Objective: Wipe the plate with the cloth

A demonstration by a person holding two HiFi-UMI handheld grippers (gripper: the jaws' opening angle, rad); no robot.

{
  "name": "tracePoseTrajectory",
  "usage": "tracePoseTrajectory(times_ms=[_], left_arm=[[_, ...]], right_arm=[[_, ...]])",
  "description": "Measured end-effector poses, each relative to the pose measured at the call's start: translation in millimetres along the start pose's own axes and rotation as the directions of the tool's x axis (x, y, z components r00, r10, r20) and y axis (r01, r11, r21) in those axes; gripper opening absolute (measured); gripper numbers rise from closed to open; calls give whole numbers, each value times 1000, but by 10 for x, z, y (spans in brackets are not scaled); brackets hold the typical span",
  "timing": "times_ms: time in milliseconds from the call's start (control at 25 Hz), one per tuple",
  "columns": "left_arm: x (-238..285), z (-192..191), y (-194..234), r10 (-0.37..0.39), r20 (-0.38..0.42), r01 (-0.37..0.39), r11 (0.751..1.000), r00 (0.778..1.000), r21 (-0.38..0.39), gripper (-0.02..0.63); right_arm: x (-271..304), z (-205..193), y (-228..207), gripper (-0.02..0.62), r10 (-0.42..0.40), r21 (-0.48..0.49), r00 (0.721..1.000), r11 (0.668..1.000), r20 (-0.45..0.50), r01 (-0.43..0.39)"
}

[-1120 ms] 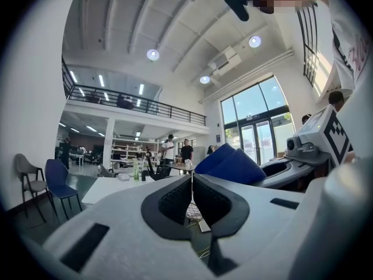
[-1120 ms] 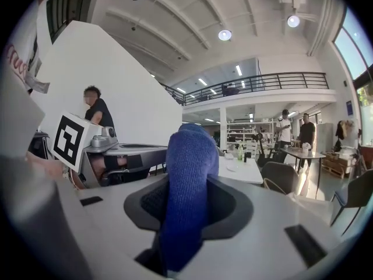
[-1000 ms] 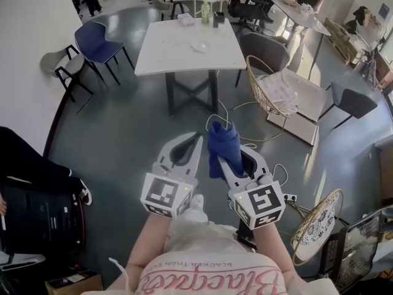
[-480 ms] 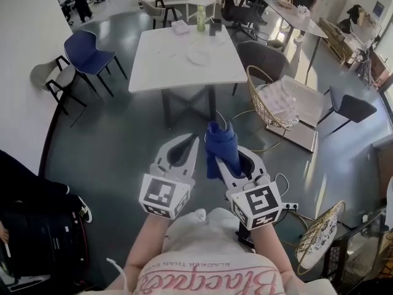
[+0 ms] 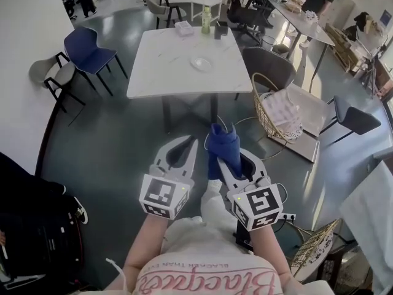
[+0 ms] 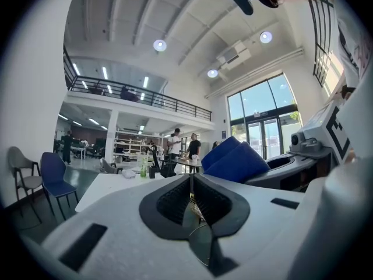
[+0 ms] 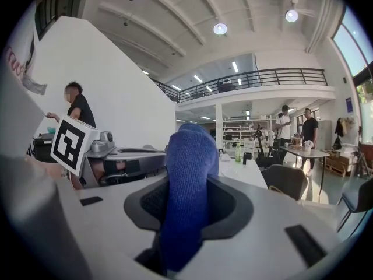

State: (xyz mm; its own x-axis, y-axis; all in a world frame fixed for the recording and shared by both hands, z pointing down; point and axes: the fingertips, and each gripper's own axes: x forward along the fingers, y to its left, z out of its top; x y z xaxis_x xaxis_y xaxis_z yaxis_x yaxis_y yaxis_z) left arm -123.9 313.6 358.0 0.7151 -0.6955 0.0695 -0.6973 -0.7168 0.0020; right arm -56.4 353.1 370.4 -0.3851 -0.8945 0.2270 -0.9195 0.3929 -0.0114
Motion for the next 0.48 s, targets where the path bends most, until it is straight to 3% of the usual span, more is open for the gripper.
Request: tracePoseTrajectory(times_ms=[480], left_arm=[[1293,9,561,42,-42,-43,999,998,-13,5]], right_arm=[[1007,190,-1003,121,60,-2,998,998,3,-60]])
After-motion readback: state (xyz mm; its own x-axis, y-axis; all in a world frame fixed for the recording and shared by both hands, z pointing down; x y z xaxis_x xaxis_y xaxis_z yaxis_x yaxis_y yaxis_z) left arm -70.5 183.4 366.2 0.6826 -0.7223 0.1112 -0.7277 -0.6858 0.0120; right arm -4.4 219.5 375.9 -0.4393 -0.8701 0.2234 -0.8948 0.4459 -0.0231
